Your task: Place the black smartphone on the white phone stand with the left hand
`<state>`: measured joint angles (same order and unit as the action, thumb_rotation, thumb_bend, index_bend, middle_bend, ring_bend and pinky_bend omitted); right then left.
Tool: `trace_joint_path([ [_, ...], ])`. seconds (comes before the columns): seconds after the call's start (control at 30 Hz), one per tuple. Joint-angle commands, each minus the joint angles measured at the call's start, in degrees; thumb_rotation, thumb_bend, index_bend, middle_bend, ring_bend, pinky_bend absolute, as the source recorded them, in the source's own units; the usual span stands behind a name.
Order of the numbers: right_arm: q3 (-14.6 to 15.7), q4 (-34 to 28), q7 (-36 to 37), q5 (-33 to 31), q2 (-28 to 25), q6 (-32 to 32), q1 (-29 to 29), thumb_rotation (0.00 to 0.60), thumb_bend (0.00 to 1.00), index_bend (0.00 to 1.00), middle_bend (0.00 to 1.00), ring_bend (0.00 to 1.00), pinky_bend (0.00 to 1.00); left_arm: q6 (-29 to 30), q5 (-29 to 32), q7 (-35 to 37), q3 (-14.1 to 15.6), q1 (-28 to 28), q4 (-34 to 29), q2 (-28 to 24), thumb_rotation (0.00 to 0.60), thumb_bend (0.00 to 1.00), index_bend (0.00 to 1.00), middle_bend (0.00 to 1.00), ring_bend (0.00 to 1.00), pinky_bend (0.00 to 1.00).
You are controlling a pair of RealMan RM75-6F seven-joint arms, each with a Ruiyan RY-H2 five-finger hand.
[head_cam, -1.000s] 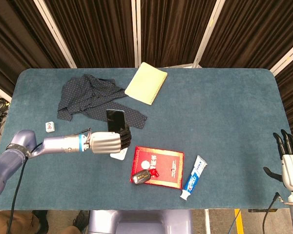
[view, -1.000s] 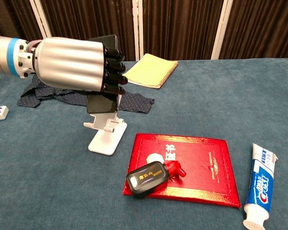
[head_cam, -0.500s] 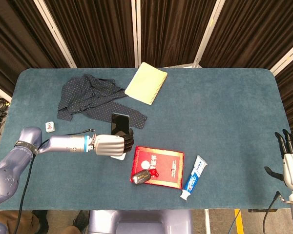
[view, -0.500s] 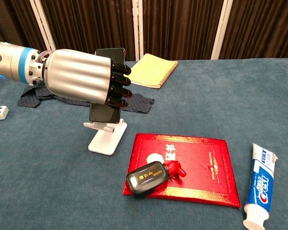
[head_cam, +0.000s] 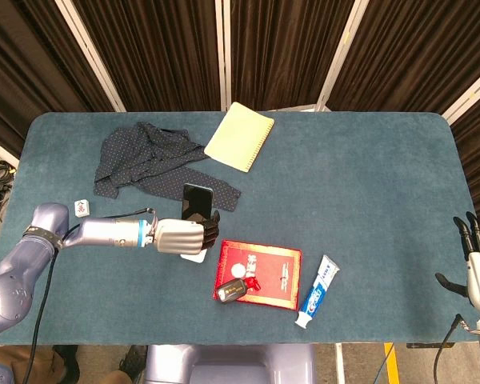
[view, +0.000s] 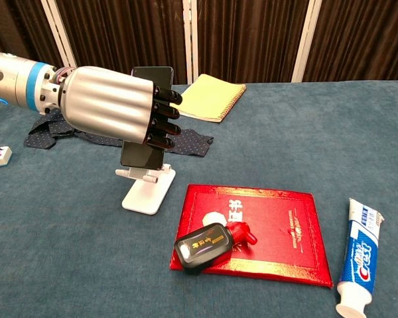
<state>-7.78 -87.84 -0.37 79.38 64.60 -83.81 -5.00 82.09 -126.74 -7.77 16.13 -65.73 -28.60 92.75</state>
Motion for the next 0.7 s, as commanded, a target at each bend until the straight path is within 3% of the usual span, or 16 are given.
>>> trace_joint_path([
  [0.03, 0.0, 0.01, -0.03, 0.04, 0.02, 0.0, -0.03, 0.6, 0.0, 0.0, 0.0, 0.0, 0.0, 0.11, 0.19, -0.02, 0.42, 0.23, 0.08, 0.04, 0.6, 0.0, 0.52, 0.33, 0.39, 0.28],
  [0.7, 0.04, -0.14, 0.12, 0.04, -0.05, 0.22, -0.13, 0.6, 0.0, 0.0, 0.0, 0.0, 0.0, 0.64, 1.62, 0.12, 2.84, 0.78, 1.43, 0.92, 0.6, 0.0, 0.5, 0.31, 0.36, 0.25],
])
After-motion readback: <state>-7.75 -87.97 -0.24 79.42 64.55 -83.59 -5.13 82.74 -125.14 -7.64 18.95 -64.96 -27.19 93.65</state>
